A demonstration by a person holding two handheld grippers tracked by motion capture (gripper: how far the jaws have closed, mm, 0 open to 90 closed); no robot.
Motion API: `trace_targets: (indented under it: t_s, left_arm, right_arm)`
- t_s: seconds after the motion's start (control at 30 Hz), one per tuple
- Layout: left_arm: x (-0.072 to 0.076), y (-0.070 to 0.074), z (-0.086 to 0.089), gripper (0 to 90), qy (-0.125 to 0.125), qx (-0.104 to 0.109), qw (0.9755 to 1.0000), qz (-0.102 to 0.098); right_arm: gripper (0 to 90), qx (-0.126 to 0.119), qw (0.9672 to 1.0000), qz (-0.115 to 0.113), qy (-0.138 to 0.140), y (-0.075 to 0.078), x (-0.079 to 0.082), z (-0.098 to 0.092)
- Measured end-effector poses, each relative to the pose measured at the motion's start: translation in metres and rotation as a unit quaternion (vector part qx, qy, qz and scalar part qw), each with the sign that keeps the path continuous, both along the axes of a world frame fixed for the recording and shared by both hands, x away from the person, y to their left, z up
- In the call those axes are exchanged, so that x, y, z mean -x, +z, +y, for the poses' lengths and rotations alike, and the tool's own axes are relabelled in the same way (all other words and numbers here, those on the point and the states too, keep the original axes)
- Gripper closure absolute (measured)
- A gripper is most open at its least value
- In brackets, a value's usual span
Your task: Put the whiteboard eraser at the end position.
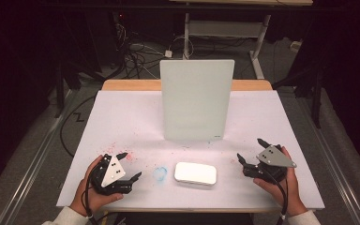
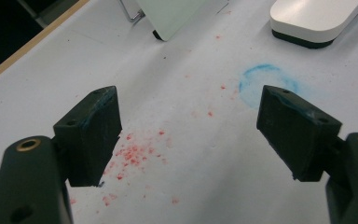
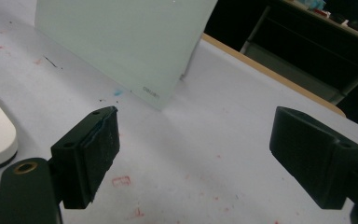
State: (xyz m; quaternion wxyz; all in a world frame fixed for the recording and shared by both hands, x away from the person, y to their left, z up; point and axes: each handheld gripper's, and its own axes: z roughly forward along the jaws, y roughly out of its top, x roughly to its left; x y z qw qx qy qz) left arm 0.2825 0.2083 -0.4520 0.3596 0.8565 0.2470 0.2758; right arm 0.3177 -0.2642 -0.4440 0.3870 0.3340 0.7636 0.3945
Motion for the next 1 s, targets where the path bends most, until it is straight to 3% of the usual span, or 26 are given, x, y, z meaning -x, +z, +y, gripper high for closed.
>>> trace_targets:
  t_s: [0.3,0.4,1.0]
  left_arm:
    - [-0.0014,-0.0003,-0.0016,21.0,0.000,0.000,1.0000,0.001]
    - [-0.0017,-0.0006,-0.0016,21.0,-0.001,-0.002,1.0000,0.002]
    - [-0.0038,-0.0007,-0.0018,21.0,0.000,-0.004,1.0000,0.002]
  right_arm:
    - [16.6,0.002,0.9999,-0.009,0.005,-0.0038,0.0082,0.0029]
    - [16.7,0.014,0.9998,-0.013,0.001,-0.0044,0.0081,0.0031]
    - [16.6,0.009,0.9999,-0.013,0.001,-0.0049,0.0065,0.0021]
